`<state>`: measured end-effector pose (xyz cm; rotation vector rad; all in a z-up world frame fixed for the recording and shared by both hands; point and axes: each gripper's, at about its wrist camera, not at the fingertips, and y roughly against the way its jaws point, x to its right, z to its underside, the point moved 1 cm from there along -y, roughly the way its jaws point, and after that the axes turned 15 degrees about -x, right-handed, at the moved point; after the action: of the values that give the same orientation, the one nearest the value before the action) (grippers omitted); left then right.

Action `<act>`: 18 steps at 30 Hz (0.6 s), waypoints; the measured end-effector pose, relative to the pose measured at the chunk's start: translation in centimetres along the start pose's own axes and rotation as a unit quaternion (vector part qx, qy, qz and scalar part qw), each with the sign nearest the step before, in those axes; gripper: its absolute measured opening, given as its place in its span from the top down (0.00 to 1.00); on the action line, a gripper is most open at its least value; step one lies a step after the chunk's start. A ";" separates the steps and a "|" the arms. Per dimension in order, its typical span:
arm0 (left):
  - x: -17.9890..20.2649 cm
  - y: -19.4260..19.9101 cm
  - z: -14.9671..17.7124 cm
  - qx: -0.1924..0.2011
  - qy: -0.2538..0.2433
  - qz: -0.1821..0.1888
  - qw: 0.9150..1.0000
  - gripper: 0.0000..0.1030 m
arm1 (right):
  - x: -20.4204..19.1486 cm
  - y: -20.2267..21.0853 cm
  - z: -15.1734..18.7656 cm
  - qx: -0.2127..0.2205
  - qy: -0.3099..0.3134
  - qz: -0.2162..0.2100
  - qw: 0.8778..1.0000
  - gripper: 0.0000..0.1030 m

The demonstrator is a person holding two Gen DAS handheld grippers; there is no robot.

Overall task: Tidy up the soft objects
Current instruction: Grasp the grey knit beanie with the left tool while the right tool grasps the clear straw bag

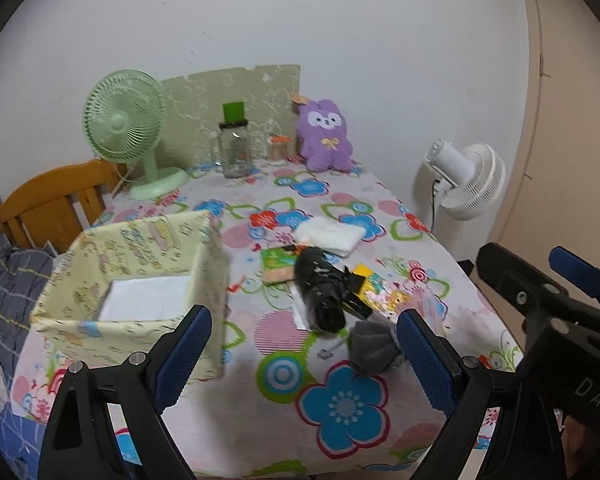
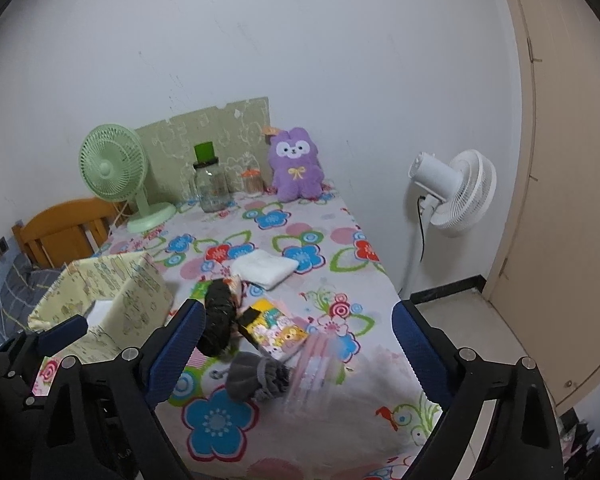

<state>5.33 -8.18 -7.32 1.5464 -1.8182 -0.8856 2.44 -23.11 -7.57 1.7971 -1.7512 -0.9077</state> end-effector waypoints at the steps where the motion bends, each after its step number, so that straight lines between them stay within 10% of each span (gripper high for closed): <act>1: 0.2 -0.4 0.1 -0.004 -0.002 0.002 1.000 0.08 | 0.1 -0.2 0.1 -0.002 0.000 0.000 1.000 0.07; 18: 3.2 -5.4 0.9 -0.053 -0.033 0.027 0.998 0.08 | 1.3 -6.0 1.7 -0.074 0.000 -0.003 0.997 0.21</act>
<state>7.36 -11.84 -12.07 1.4118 -1.8189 -1.0031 5.23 -23.78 -13.30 1.7083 -1.6327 -1.0128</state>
